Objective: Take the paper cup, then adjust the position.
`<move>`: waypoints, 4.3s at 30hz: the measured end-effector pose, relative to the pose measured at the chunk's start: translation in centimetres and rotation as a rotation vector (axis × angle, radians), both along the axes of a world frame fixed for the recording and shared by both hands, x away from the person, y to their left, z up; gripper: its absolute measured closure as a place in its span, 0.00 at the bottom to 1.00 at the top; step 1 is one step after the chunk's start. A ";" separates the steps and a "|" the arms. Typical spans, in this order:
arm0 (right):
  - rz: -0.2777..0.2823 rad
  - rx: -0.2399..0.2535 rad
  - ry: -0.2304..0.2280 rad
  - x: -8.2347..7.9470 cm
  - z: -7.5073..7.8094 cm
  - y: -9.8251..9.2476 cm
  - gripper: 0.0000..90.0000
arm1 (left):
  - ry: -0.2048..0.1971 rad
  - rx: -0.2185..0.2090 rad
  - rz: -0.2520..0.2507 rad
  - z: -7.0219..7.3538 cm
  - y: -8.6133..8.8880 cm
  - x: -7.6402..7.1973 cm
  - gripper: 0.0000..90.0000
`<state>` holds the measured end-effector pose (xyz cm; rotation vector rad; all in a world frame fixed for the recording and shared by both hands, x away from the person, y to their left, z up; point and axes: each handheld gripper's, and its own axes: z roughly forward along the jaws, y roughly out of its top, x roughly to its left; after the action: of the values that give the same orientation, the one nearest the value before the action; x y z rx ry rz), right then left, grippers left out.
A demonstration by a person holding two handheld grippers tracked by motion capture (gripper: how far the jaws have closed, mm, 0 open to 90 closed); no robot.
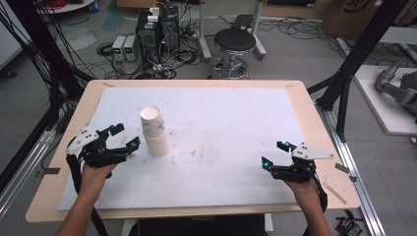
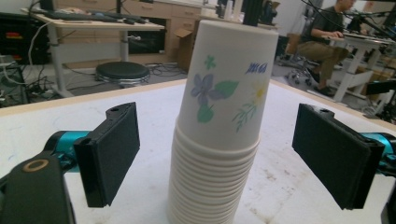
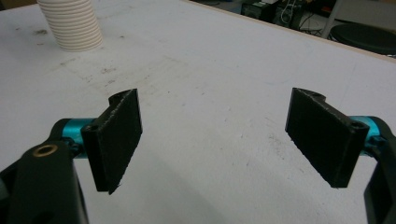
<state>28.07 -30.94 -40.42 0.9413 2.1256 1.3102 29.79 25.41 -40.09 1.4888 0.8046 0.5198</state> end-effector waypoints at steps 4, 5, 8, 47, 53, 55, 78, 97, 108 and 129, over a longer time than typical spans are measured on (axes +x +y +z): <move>-0.001 0.000 -0.005 0.0 0.1 0.0 0.21 | -0.005 0.012 -0.027 0.9 -0.4 0.5 0.17; -0.001 -0.001 -0.005 0.0 0.1 0.0 0.21 | -0.004 0.017 -0.034 1.1 -0.6 0.7 0.17; -0.004 -0.001 -0.002 0.0 0.1 0.0 0.21 | 0.002 0.037 -0.045 1.7 -0.9 1.1 0.17; 0.003 0.001 0.001 0.0 0.2 0.2 0.21 | 0.030 0.180 -0.120 4.9 -5.1 5.9 0.38; 0.003 0.001 -0.002 0.0 0.2 0.2 0.21 | 0.011 0.156 -0.126 5.8 -4.9 5.8 0.38; 0.004 0.001 -0.002 0.0 0.2 0.2 0.21 | 0.004 0.152 -0.128 6.2 -4.8 5.8 0.38; 0.026 0.021 -0.003 0.2 0.7 0.9 0.21 | -0.111 0.044 -0.199 11.8 -5.6 4.6 0.39; 0.199 0.054 0.050 1.7 2.0 4.0 0.21 | -0.044 0.085 -0.382 9.1 -12.2 4.1 0.38; 0.305 0.090 0.042 2.0 2.3 6.2 0.21 | -0.006 0.094 -0.459 6.8 -15.0 4.0 0.38; 0.429 0.124 0.036 1.2 1.0 9.1 0.21 | 0.025 0.104 -0.629 3.2 -20.3 2.6 0.39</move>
<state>29.25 -21.87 -39.43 0.5714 2.3837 1.6539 32.36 5.08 -36.86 1.7423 0.2943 0.0689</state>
